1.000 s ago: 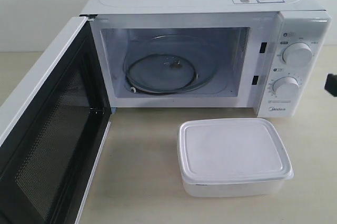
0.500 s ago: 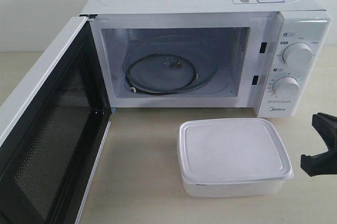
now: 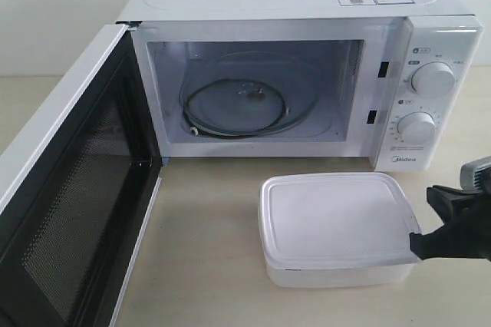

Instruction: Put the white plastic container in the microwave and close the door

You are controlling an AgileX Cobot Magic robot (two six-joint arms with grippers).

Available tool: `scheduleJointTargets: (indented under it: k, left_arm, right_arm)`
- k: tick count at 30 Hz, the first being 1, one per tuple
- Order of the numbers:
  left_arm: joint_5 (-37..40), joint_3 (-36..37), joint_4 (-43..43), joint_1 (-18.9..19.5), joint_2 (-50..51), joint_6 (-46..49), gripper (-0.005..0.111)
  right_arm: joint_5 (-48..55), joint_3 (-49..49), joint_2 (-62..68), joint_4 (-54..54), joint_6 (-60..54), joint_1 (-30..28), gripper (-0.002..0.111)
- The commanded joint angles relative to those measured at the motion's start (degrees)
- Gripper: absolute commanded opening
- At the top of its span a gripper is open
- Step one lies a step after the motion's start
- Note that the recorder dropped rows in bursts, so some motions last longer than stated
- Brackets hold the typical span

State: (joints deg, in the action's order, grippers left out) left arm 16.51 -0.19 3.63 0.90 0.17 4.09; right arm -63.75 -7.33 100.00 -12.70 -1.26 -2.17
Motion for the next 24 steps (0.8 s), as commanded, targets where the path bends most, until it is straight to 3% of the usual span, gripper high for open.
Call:
scheduleJointTargets:
  k: [1,11,16,21,24]
  left_arm:
    - [0.0,0.2,0.1,0.2,-0.2,0.3,0.004]
    - [0.0,0.2,0.1,0.2,-0.2,0.3,0.004]
    - [0.0,0.2,0.1,0.2,-0.2,0.3,0.004]
    - [0.0,0.2,0.1,0.2,-0.2,0.3,0.004]
    - [0.0,0.2,0.1,0.2,-0.2,0.3,0.004]
  right_arm:
    - [2.3,-0.3,2.2,-3.2,1.6,0.0,0.0]
    - [5.4,-0.1,1.8,-17.2,10.4,0.0,0.0]
    - [5.8,-0.1,1.8,-27.0,13.3,0.0,0.0]
    - [5.8,-0.1,1.8,-46.2,15.1,0.0,0.0]
    - [5.8,-0.1,1.8,-47.6,15.0,0.0,0.0]
